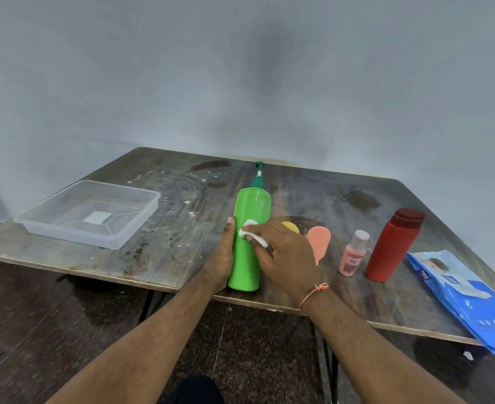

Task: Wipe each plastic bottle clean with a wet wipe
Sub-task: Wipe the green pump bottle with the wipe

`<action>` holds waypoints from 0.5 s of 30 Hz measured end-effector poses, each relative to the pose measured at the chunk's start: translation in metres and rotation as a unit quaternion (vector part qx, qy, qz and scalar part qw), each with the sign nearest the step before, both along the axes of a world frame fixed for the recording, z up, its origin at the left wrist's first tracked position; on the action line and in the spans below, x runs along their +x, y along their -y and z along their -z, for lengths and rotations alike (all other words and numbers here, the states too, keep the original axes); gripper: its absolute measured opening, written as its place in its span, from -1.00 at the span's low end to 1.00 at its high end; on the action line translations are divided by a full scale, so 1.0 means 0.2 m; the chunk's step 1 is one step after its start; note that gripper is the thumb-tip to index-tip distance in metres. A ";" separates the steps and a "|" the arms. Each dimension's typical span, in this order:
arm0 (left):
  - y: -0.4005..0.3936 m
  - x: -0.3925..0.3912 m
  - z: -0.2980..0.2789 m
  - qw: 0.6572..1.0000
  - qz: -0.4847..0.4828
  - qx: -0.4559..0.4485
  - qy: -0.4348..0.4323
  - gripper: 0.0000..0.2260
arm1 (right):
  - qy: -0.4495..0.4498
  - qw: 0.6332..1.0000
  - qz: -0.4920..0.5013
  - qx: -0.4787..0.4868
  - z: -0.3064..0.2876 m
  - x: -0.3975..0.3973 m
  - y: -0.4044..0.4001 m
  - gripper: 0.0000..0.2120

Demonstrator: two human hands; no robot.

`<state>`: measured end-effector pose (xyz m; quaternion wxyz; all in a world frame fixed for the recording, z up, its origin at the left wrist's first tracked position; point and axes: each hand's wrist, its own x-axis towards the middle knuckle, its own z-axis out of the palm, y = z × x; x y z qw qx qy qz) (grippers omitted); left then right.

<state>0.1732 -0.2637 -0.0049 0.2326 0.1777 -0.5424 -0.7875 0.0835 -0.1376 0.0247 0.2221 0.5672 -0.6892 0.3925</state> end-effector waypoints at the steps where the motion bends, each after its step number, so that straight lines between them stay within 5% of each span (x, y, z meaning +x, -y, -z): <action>1: 0.01 0.00 0.01 1.000 0.001 0.000 0.002 -0.33 | -0.017 0.999 -0.023 0.024 0.03 0.00 -0.03 -0.79; 5: 0.04 0.00 0.01 1.000 -0.020 0.011 0.019 -0.32 | -0.016 0.993 -0.082 0.081 0.11 -0.01 -0.11 -0.81; 15: 0.03 -0.02 0.03 1.000 -0.004 0.020 -0.014 -0.28 | 0.130 0.991 0.019 -0.008 0.03 -0.09 -0.03 -0.87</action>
